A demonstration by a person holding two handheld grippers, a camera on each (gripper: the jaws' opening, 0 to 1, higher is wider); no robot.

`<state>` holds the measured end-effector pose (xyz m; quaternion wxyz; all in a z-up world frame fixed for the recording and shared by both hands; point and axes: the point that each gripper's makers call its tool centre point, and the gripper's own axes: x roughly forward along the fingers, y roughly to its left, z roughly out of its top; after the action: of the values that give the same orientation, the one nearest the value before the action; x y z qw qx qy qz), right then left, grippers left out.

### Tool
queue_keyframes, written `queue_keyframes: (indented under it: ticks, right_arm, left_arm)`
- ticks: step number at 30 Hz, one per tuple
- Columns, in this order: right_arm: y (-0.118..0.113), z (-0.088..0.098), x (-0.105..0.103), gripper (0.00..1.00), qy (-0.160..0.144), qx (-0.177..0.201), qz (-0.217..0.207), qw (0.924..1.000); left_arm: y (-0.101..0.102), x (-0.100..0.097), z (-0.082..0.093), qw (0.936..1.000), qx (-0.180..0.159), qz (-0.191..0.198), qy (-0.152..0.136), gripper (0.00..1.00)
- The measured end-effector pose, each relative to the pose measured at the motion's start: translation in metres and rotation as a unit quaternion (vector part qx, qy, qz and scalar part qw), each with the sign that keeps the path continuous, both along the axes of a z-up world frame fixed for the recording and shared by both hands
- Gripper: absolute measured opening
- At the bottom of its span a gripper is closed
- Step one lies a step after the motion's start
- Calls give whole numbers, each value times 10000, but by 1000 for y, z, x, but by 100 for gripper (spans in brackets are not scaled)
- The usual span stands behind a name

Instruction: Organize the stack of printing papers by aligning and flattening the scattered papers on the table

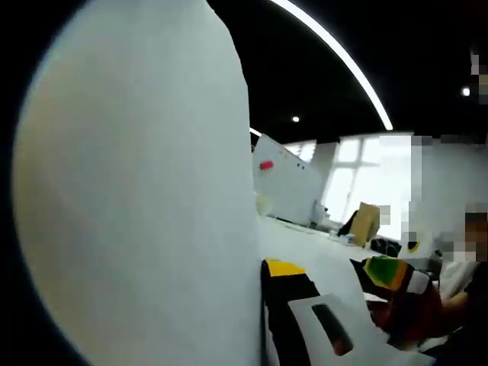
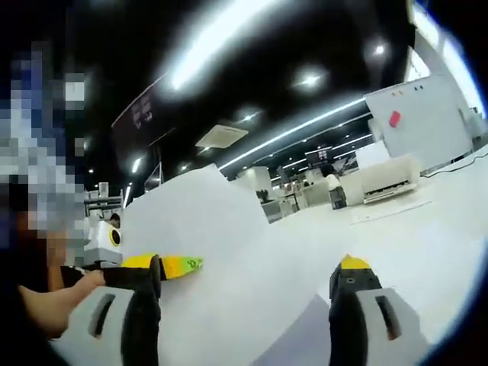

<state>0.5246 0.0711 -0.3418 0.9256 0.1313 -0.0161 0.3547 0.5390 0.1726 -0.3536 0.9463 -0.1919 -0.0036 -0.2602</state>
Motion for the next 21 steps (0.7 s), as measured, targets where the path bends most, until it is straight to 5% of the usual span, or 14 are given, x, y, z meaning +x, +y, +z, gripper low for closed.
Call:
queue_keyframes:
  ticks: [21]
  right_arm:
    - [-34, -6, 19, 90, -69, -499, -716, 9962]
  left_arm:
    - [2, -1, 1, 10000, -67, 4, -11, 6]
